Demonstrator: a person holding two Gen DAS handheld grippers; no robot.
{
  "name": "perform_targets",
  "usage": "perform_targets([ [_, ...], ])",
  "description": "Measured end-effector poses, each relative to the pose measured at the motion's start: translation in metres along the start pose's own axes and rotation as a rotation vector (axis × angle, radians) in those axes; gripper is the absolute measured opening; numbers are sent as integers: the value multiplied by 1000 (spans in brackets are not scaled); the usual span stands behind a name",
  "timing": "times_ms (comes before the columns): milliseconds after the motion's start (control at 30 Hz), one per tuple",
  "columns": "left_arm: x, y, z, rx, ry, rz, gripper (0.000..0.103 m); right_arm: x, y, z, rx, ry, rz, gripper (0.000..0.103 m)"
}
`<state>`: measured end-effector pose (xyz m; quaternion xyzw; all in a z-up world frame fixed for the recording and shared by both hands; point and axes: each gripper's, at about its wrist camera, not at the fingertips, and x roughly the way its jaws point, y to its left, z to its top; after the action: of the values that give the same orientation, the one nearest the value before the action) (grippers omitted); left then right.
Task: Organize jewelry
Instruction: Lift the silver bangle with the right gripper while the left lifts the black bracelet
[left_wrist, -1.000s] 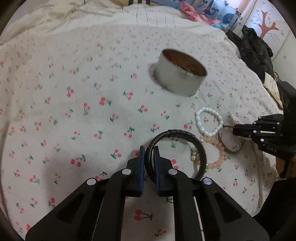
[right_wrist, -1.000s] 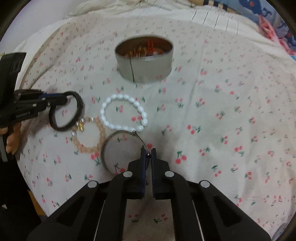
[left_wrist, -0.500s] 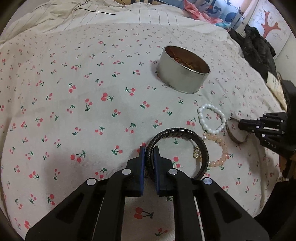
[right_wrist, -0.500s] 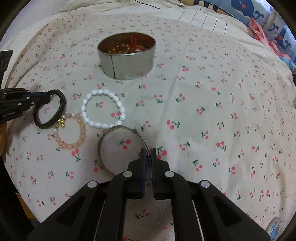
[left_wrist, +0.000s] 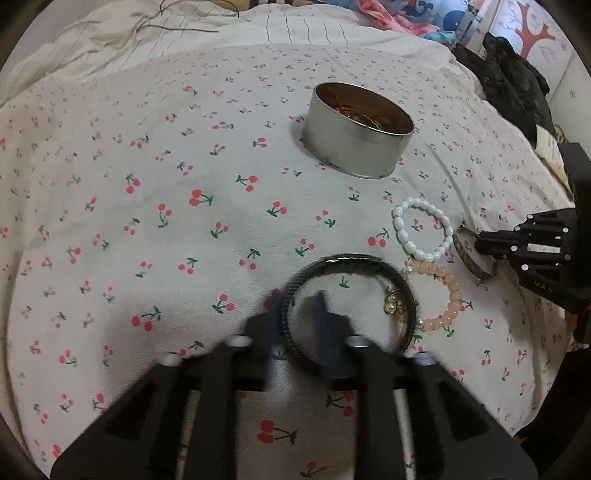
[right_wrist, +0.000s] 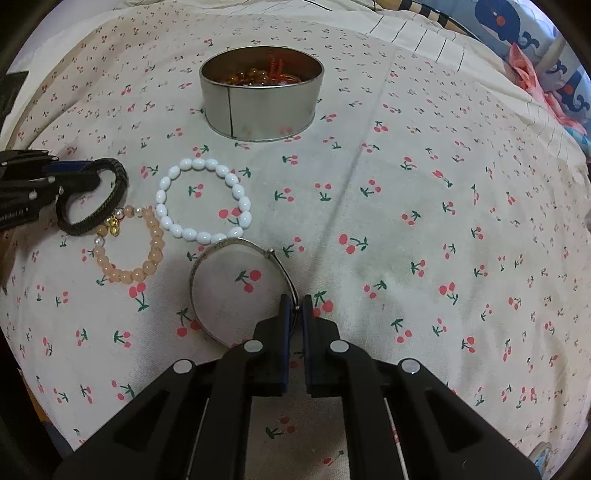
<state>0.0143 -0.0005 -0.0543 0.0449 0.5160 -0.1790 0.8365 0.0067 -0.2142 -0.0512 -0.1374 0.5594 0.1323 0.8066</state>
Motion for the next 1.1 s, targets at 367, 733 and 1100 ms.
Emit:
perform_targets([
  [367,-27,-13,0,85,-88,106,8,-2,9,-5,-18,-6,-26,7],
  [733,-31,-23,-1,119,-113,134,8,-2,4,-5,-13,-13,-16,7],
  [1100,-37,-28,0,134,-133,140,8,-16,-6,-2,33,-59,67,6],
])
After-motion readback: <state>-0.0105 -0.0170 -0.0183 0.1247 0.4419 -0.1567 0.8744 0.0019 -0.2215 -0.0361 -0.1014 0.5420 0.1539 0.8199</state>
